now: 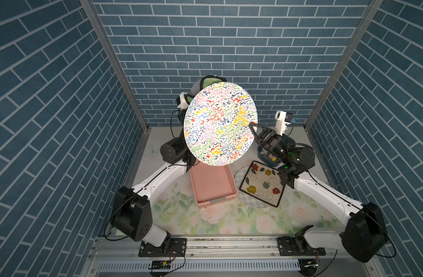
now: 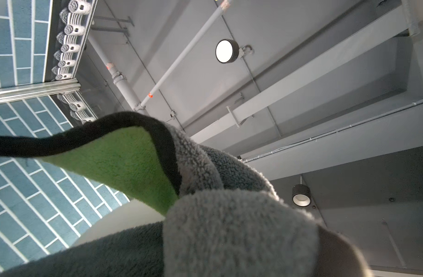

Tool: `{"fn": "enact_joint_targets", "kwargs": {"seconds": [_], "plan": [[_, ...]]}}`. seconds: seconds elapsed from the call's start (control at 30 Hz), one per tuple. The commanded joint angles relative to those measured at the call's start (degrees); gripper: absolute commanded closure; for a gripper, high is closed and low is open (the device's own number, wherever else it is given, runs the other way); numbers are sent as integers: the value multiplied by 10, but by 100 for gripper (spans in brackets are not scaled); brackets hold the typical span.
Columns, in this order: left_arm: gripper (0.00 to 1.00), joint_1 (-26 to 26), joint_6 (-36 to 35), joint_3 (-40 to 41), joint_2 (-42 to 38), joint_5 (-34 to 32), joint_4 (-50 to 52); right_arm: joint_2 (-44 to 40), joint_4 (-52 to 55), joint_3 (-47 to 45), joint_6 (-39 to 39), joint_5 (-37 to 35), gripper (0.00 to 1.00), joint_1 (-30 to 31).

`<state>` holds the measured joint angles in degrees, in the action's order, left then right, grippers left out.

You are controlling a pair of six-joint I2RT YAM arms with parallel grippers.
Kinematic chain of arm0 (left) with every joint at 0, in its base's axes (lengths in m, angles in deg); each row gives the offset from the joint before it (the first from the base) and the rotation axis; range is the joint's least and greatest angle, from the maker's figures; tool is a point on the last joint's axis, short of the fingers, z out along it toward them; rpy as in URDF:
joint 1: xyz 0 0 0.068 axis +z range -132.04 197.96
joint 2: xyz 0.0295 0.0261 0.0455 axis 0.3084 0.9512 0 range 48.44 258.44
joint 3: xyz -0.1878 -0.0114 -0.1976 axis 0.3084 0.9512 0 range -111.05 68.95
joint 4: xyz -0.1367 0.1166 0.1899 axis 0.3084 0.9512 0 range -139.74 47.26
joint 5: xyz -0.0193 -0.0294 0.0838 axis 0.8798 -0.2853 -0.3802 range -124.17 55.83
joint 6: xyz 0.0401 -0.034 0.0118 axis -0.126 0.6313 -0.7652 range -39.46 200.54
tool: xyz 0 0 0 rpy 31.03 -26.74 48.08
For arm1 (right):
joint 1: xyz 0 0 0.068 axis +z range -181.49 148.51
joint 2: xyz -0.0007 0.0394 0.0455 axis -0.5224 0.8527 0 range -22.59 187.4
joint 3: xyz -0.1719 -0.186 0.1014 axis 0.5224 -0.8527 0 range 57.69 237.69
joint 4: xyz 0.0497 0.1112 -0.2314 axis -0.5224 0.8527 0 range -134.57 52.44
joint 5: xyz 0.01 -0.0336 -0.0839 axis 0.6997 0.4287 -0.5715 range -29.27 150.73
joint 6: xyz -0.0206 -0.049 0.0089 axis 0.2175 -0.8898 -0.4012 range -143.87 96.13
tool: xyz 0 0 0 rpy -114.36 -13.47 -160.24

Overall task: Wipe the wet plate dry
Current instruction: Wipe the plate with towel.

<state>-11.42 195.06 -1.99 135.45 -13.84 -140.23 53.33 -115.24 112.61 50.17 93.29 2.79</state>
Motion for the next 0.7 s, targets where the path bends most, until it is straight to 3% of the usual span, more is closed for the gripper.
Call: {"fn": "enact_joint_targets", "kwargs": {"seconds": [0.0,0.1,0.17,0.33,0.5,0.67], "plan": [[100,-55,-33,-7,-1,16,-62,45,-30,56,-19,-21,100,-2],[100,-103,-61,2,3,22,-50,77,4,134,-19,-17,100,-29],[100,-108,-63,18,1,17,-59,83,17,158,-10,-29,100,-59],[100,-52,-61,29,-40,9,-40,41,0,80,13,-37,100,-110],[100,-3,-35,-5,-40,1,-41,-10,-13,-46,-9,-33,100,-61],[100,-13,-27,-28,-10,4,-31,-3,-15,-47,-34,-47,100,3]]}}
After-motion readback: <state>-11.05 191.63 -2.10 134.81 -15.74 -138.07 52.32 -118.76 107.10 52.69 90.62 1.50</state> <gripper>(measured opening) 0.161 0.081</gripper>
